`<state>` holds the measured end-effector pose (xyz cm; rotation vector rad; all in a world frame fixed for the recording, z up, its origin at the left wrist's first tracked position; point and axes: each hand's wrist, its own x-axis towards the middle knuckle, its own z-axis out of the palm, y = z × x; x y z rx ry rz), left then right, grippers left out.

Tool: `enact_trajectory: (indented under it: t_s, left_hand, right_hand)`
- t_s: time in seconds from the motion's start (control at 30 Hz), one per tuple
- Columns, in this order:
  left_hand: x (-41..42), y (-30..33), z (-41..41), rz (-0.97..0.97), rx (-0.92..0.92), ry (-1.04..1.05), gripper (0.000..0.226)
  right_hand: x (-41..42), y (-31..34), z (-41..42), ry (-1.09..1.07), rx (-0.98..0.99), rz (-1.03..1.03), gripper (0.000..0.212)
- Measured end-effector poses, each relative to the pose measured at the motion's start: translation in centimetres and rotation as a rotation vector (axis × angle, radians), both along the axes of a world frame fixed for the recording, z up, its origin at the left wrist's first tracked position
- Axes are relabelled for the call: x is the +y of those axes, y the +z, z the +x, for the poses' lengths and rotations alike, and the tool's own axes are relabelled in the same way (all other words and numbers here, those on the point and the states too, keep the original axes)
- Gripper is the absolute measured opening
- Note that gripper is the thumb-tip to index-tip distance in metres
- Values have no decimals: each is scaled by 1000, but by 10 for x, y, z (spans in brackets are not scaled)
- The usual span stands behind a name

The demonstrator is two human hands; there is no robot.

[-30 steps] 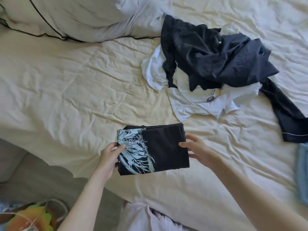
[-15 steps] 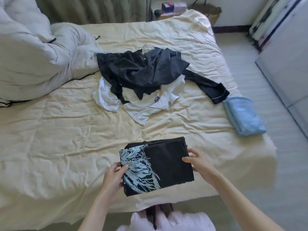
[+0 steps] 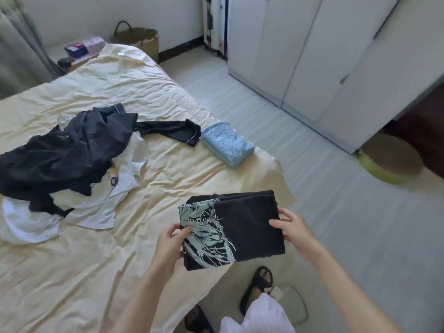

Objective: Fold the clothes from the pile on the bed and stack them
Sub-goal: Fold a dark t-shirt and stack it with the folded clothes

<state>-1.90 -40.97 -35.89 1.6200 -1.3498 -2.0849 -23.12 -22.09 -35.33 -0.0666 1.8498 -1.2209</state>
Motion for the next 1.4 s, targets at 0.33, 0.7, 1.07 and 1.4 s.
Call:
enact_trajectory:
  t_s: [0.33, 0.7, 1.07, 1.4]
  left_hand:
    - [88, -5, -215, 43, 9, -215, 4]
    - [119, 6, -405, 28, 20, -254, 14]
    - [86, -13, -610, 24, -4, -106, 13]
    - [11, 4, -704, -59, -38, 110, 10]
  right_hand:
    - [123, 7, -170, -247, 21, -16, 31]
    - [157, 20, -348, -281, 81, -30, 25]
    - [97, 13, -566, -108, 113, 2, 22]
    - [-35, 13, -718, 145, 96, -18, 22]
